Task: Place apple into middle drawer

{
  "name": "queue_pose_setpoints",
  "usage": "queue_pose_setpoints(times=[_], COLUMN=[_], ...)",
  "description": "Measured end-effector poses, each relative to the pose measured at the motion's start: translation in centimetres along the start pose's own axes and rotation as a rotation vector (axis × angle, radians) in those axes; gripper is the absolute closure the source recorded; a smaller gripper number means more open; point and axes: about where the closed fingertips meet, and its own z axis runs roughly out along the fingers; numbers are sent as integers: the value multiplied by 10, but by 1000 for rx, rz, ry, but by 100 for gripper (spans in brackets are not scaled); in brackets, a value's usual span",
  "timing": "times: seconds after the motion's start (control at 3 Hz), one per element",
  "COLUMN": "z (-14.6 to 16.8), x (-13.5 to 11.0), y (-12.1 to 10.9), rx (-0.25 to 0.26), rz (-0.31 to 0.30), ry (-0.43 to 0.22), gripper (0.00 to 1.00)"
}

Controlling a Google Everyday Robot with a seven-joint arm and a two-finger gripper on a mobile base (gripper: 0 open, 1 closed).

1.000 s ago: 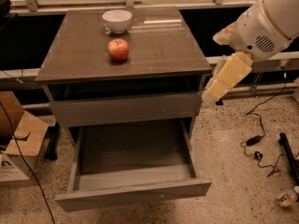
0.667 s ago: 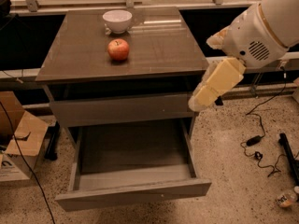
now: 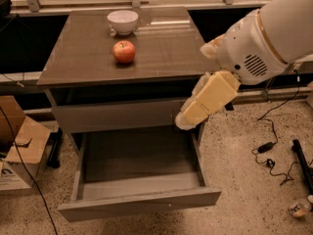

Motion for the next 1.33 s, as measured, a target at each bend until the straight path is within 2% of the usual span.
queue_pose_setpoints(times=[0.33, 0.67, 1.0, 1.33], z=[25, 73, 133, 229], x=[1, -10, -20, -16], y=[-27, -82, -152, -226], rx=[10, 20, 4, -62], rz=[31, 42, 36, 50], ry=[-10, -61, -93, -101], gripper=[0, 0, 0, 0])
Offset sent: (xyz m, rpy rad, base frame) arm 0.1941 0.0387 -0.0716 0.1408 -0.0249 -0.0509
